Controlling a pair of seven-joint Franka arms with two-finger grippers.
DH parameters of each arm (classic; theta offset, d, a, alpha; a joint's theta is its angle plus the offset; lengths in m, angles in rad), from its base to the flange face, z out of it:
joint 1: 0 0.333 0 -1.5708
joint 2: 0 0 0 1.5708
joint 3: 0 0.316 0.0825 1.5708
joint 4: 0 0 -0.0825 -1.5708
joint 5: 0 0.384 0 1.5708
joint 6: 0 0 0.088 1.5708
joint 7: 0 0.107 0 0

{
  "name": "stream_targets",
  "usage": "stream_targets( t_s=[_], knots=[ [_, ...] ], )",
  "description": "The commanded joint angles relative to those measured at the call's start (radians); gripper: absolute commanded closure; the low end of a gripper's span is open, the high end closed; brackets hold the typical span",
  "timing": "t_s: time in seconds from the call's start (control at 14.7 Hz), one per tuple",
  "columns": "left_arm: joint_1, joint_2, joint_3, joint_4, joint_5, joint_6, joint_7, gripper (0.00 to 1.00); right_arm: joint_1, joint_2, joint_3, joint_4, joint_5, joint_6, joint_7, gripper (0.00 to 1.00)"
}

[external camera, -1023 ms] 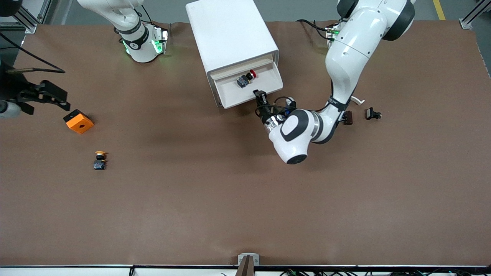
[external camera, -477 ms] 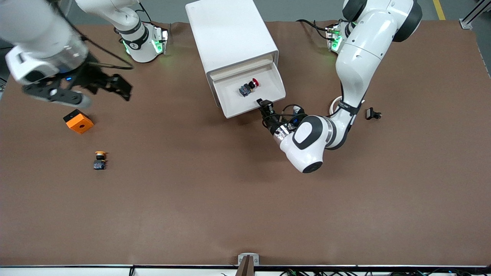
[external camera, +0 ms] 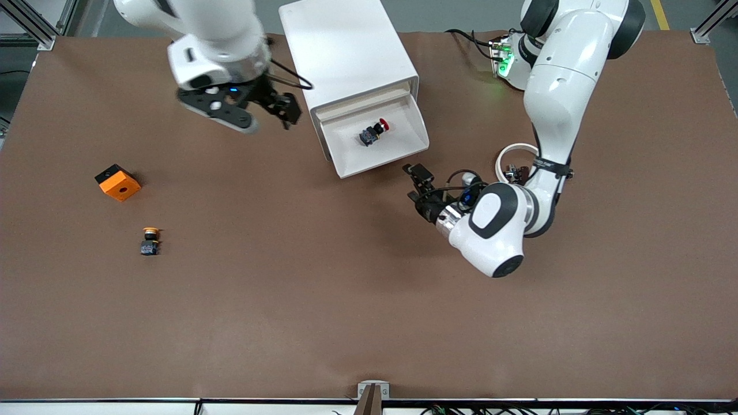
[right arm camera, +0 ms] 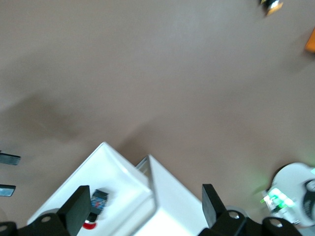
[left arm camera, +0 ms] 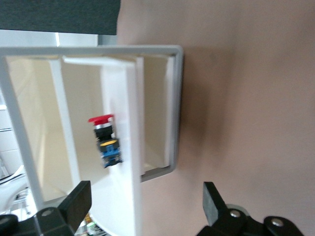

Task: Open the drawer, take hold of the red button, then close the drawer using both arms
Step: 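Grasp the red button in the drawer with the right gripper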

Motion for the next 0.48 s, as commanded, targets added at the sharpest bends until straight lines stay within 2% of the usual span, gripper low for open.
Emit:
stream_targets(
  t_s=[0.0, 0.14, 0.27, 0.41],
  knots=[
    [-0.004, -0.037, 0.015, 0.026, 0.151, -0.013, 0.009, 0.00, 0.093, 0.011, -0.014, -0.087, 0.007, 0.116, 0.152, 0.00],
    [-0.003, -0.077, 0.010, 0.034, 0.299, -0.013, 0.077, 0.00, 0.148, 0.024, -0.014, -0.144, 0.022, 0.214, 0.275, 0.00],
    [-0.003, -0.123, 0.018, 0.032, 0.379, -0.016, 0.244, 0.00, 0.196, 0.062, -0.014, -0.167, 0.031, 0.287, 0.353, 0.00],
    [0.020, -0.140, 0.013, 0.032, 0.457, -0.016, 0.312, 0.00, 0.223, 0.103, -0.014, -0.184, 0.031, 0.348, 0.405, 0.00]
  ],
)
